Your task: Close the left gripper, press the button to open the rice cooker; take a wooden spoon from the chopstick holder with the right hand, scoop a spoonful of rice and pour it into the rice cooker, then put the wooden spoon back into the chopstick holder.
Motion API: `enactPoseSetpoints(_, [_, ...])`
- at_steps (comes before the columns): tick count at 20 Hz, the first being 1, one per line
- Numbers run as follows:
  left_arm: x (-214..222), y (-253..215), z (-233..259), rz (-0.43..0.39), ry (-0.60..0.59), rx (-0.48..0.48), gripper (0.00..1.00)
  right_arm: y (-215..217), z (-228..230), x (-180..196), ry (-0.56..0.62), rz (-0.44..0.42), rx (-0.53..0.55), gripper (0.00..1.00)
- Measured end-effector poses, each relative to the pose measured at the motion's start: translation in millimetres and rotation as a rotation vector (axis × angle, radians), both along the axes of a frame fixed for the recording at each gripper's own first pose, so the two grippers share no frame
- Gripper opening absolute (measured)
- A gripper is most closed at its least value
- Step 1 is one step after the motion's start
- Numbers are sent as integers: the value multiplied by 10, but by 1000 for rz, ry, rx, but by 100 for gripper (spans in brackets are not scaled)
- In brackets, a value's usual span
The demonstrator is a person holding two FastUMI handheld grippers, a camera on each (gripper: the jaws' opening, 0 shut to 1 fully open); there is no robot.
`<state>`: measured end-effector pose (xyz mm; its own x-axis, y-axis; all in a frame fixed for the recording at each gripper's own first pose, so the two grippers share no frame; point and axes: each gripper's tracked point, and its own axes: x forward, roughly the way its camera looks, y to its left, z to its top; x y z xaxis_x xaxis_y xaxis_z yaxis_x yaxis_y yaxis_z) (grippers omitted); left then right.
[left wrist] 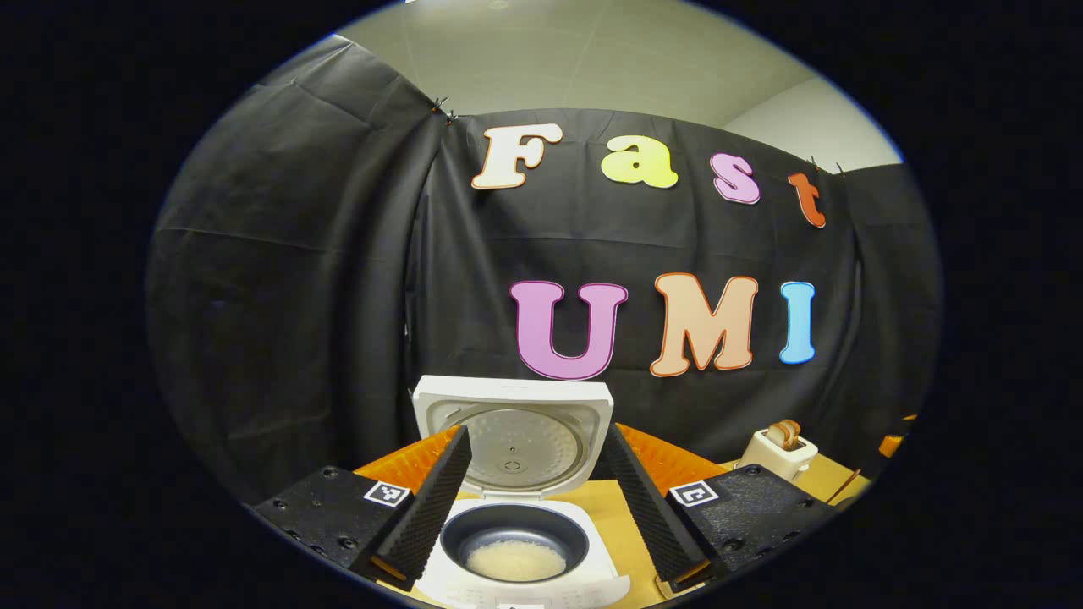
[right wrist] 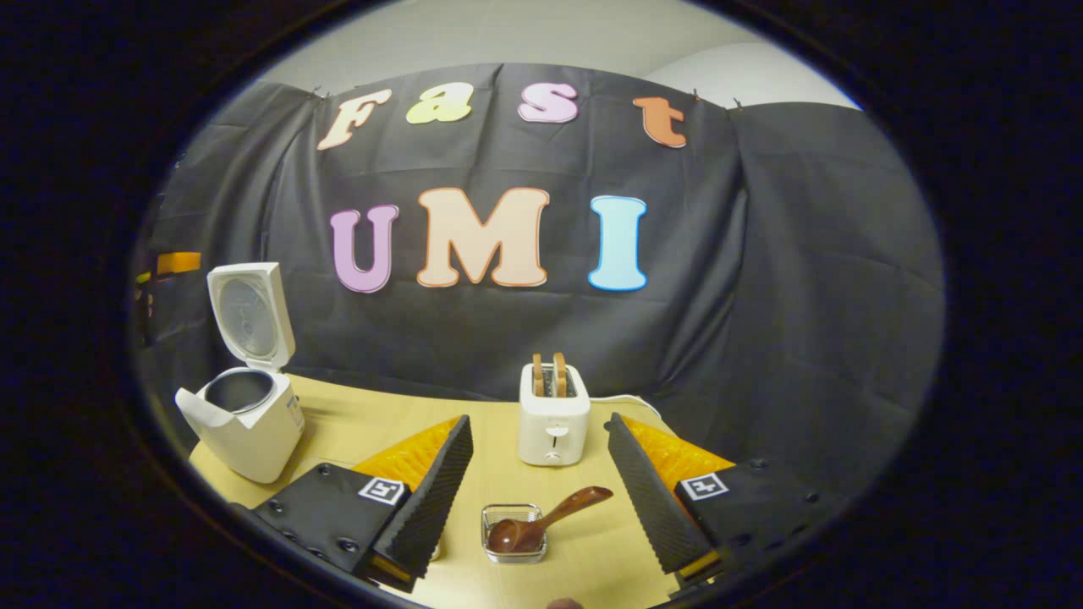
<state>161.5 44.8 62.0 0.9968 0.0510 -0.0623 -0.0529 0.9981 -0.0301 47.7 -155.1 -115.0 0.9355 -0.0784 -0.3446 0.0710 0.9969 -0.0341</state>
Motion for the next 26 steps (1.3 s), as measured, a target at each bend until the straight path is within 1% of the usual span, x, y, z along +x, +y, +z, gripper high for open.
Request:
enactPoseSetpoints(1, [87, 14, 21, -5, -1, 5, 94, 31, 18, -12, -3, 4, 2, 99])
enactPoseSetpoints(5, [471, 25, 152, -31, -14, 33, 95, 150, 30, -99, 3, 19, -2, 99])
enactPoseSetpoints(7, [691, 43, 218, -28, -33, 10, 93, 162, 12, -155, 11, 17, -14, 100])
enactPoseSetpoints(9, [902, 79, 155, -20, -8, -17, 94, 159, -2, -193, 19, 12, -24, 99])
enactPoseSetpoints(11, [1108, 101, 147, -23, 3, -46, 93, 130, -15, -237, 29, 2, -31, 100])
enactPoseSetpoints(12, [1212, 131, 148, -20, 6, -54, 94, 105, -26, -260, 34, -6, -34, 100])
enactPoseSetpoints(13, [1313, 180, 137, -12, 5, -51, 92, 81, -36, -290, 40, -13, -38, 100])
enactPoseSetpoints(15, [1496, 257, 111, -3, 16, -26, 92, 48, -61, -330, 52, -25, -38, 100])
enactPoseSetpoints(16, [1579, 271, 72, -9, 25, -15, 94, 40, -73, -349, 58, -31, -37, 100])
enactPoseSetpoints(19, [1738, 311, -49, -6, 52, 14, 93, 38, -94, -371, 68, -38, -37, 100])
enactPoseSetpoints(20, [1772, 304, -110, -7, 64, 7, 94, 46, -85, -365, 66, -36, -37, 100])
enactPoseSetpoints(24, [1811, 319, -263, 6, 108, 15, 94, 136, -53, -318, 56, -8, -51, 100])
enactPoseSetpoints(26, [1773, 286, -285, -4, 121, 10, 93, 189, -17, -297, 45, 9, -49, 100])
